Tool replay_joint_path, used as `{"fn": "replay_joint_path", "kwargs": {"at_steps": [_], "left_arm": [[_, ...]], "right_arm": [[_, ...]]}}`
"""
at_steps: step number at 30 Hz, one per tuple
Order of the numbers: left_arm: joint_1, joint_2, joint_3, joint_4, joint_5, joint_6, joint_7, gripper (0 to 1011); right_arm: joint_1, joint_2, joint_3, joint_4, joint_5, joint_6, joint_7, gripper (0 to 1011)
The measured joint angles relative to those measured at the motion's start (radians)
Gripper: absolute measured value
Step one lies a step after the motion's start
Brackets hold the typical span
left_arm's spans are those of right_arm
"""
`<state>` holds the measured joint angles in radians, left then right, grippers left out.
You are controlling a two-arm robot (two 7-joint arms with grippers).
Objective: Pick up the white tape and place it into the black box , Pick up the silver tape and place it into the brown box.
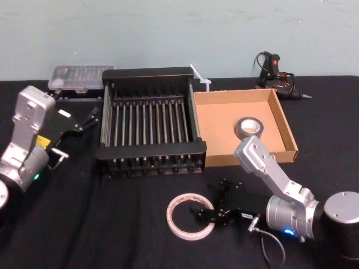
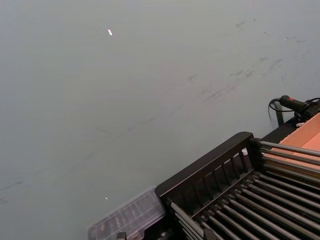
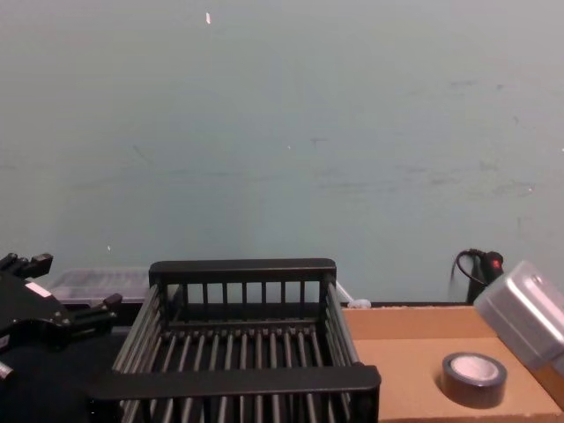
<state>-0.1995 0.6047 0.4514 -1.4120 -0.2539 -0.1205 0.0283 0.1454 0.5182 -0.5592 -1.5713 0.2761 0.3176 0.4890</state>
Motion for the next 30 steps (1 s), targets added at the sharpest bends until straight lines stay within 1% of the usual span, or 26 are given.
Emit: {"fn": "replay_joint_path", "kwargs": {"at_steps": [3,4,8,10,14,15,16,18,20,23,26,30], "left_arm": [[0.000,0.000,0.000,0.000,0.000,0.000,0.000,1001],[0.000,0.000,0.000,0.000,0.000,0.000,0.000,1001],[0.000,0.000,0.000,0.000,0.000,0.000,0.000,1001],[0.000,0.000,0.000,0.000,0.000,0.000,0.000,1001],[0.000,0.000,0.000,0.000,0.000,0.000,0.000,1001],[0.000,0.000,0.000,0.000,0.000,0.000,0.000,1001],[0.000,0.000,0.000,0.000,0.000,0.000,0.000,1001],[0.000,0.000,0.000,0.000,0.000,0.000,0.000,1001],[0.000,0.000,0.000,0.000,0.000,0.000,0.000,1001],[0.000,0.000,0.000,0.000,0.000,0.000,0.000,1001],[0.000,0.000,0.000,0.000,0.000,0.000,0.000,1001],[0.000,0.000,0.000,0.000,0.000,0.000,0.000,1001]], "right_arm": [[0.000,0.000,0.000,0.000,0.000,0.000,0.000,767],[0.000,0.000,0.000,0.000,0.001,0.000,0.000,711],[-0.001,0.001,0.000,-0.001,0.001,0.000,0.000,591],[-0.001,0.001,0.000,-0.001,0.001,0.000,0.000,550],[-0.001,0.001,0.000,-0.001,0.002,0.000,-0.001,414],[-0.001,0.001,0.000,-0.001,0.002,0.000,-0.001,366],[-0.001,0.001,0.000,-0.001,0.002,0.000,-0.001,346],[-0.001,0.001,0.000,-0.001,0.002,0.000,-0.001,268],[-0.001,0.001,0.000,-0.001,0.002,0.000,-0.001,226],[-0.001,0.001,0.000,-0.001,0.002,0.000,-0.001,123],[-0.001,0.001,0.000,-0.001,0.002,0.000,-0.001,101],[-0.001,0.001,0.000,-0.001,0.002,0.000,-0.001,96]]}}
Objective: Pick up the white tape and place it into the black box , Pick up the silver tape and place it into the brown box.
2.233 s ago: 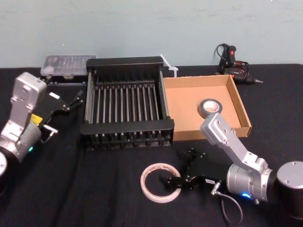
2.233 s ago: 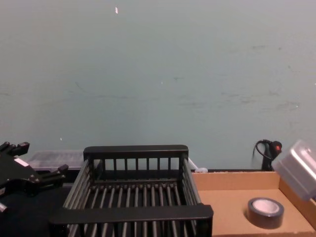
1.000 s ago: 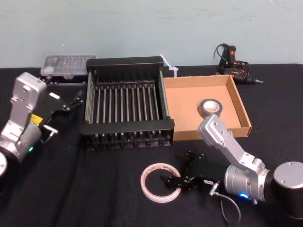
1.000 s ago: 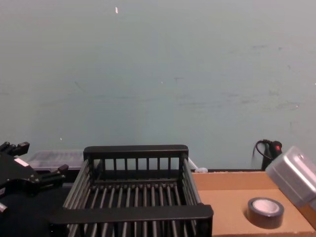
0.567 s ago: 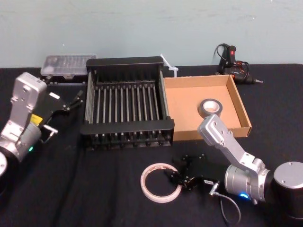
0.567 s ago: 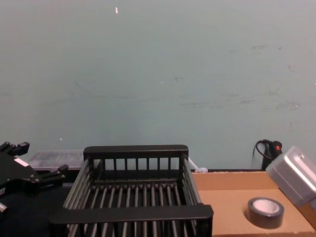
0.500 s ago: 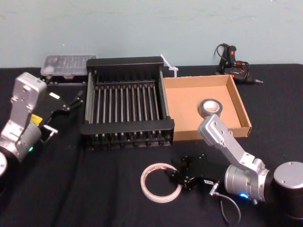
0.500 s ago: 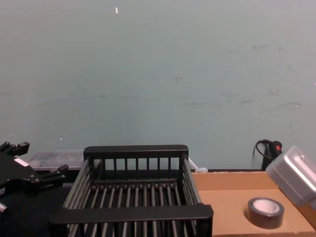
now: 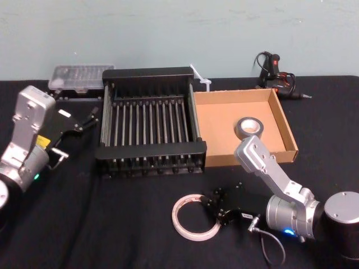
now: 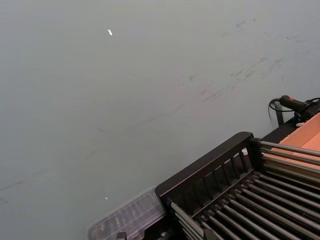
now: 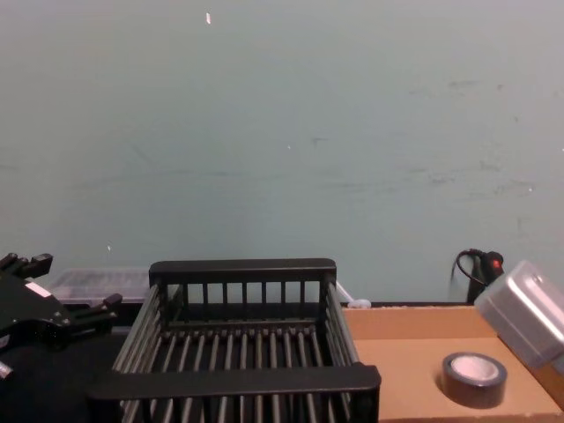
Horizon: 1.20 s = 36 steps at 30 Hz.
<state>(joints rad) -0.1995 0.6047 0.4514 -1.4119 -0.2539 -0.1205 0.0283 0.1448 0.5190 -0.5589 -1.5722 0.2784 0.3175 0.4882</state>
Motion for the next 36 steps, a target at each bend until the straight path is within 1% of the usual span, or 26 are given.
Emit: {"fn": "replay_joint_path", "kwargs": {"at_steps": [9,19,29,35,36], "left_arm": [[0.000,0.000,0.000,0.000,0.000,0.000,0.000,1001],[0.000,0.000,0.000,0.000,0.000,0.000,0.000,1001],[0.000,0.000,0.000,0.000,0.000,0.000,0.000,1001],[0.000,0.000,0.000,0.000,0.000,0.000,0.000,1001],[0.000,0.000,0.000,0.000,0.000,0.000,0.000,1001]], "right_arm": [[0.000,0.000,0.003,0.001,0.000,-0.002,0.004,96],[0.000,0.013,0.008,-0.006,0.016,-0.026,0.040,96],[-0.013,0.039,0.032,-0.044,0.054,-0.049,0.049,95],[-0.024,0.056,0.051,-0.077,0.091,-0.067,0.057,95],[-0.026,0.060,0.055,-0.083,0.104,-0.072,0.063,96]]}}
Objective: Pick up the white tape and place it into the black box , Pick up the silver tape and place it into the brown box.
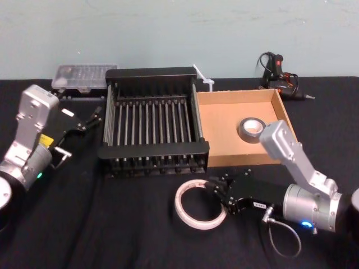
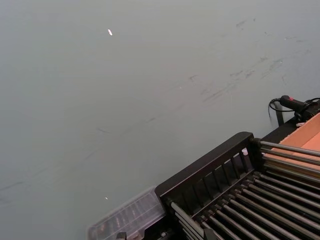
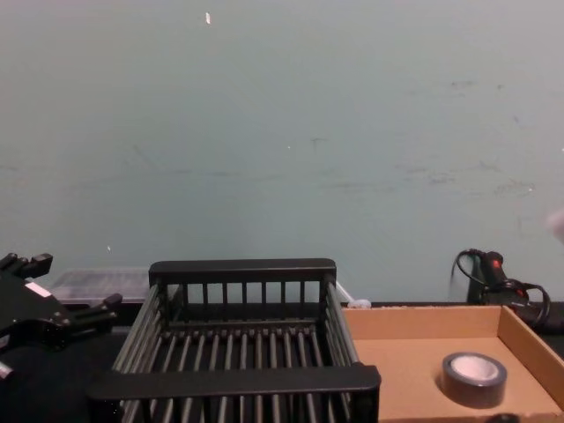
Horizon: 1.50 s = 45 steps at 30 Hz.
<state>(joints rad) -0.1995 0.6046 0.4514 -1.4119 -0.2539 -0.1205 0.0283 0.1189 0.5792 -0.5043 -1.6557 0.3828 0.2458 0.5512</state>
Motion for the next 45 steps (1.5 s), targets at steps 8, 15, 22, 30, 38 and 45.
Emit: {"fn": "replay_joint_path", "kwargs": {"at_steps": [8,15,22,30,38,45], "left_arm": [[0.000,0.000,0.000,0.000,0.000,0.000,0.000,1001],[0.000,0.000,0.000,0.000,0.000,0.000,0.000,1001],[0.000,0.000,0.000,0.000,0.000,0.000,0.000,1001],[0.000,0.000,0.000,0.000,0.000,0.000,0.000,1001],[0.000,0.000,0.000,0.000,0.000,0.000,0.000,1001],[0.000,0.000,0.000,0.000,0.000,0.000,0.000,1001]], "right_arm": [[-0.008,0.024,0.010,-0.026,0.052,-0.035,0.024,95],[-0.017,0.032,0.021,-0.037,0.080,-0.065,0.006,96],[-0.027,0.025,0.048,-0.033,0.116,-0.105,-0.018,96],[-0.033,0.019,0.080,-0.024,0.143,-0.135,-0.047,96],[-0.032,0.005,0.104,-0.005,0.157,-0.145,-0.075,96],[-0.012,-0.017,0.113,0.032,0.169,-0.150,-0.083,96]]}}
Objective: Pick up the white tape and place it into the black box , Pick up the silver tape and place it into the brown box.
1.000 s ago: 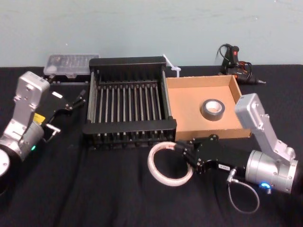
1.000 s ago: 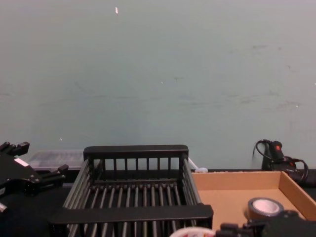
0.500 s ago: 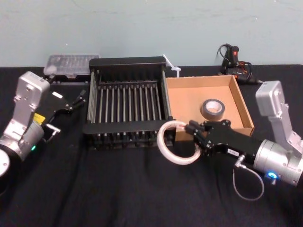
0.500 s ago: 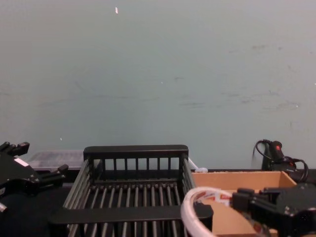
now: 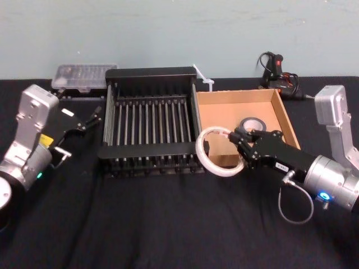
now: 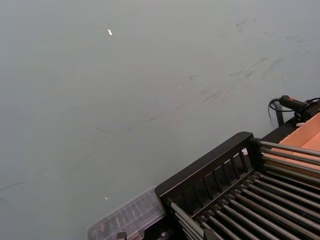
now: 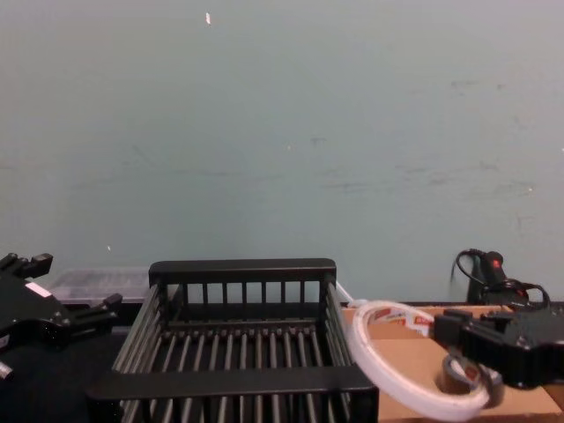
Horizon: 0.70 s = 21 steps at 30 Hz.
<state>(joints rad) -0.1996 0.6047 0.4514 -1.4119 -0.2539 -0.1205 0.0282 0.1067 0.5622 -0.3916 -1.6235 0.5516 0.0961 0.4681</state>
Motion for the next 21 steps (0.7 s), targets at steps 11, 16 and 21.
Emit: {"fn": "replay_joint_path", "kwargs": {"at_steps": [11,16,21], "left_arm": [[0.000,0.000,0.000,0.000,0.000,0.000,0.000,1001],[0.000,0.000,0.000,0.000,0.000,0.000,0.000,1001],[0.000,0.000,0.000,0.000,0.000,0.000,0.000,1001]], "right_arm": [[0.091,-0.052,-0.016,0.087,-0.014,0.017,-0.010,95],[0.143,-0.079,-0.035,0.137,-0.020,0.027,0.002,95],[0.211,-0.112,-0.066,0.203,-0.042,0.037,0.016,96]]}}
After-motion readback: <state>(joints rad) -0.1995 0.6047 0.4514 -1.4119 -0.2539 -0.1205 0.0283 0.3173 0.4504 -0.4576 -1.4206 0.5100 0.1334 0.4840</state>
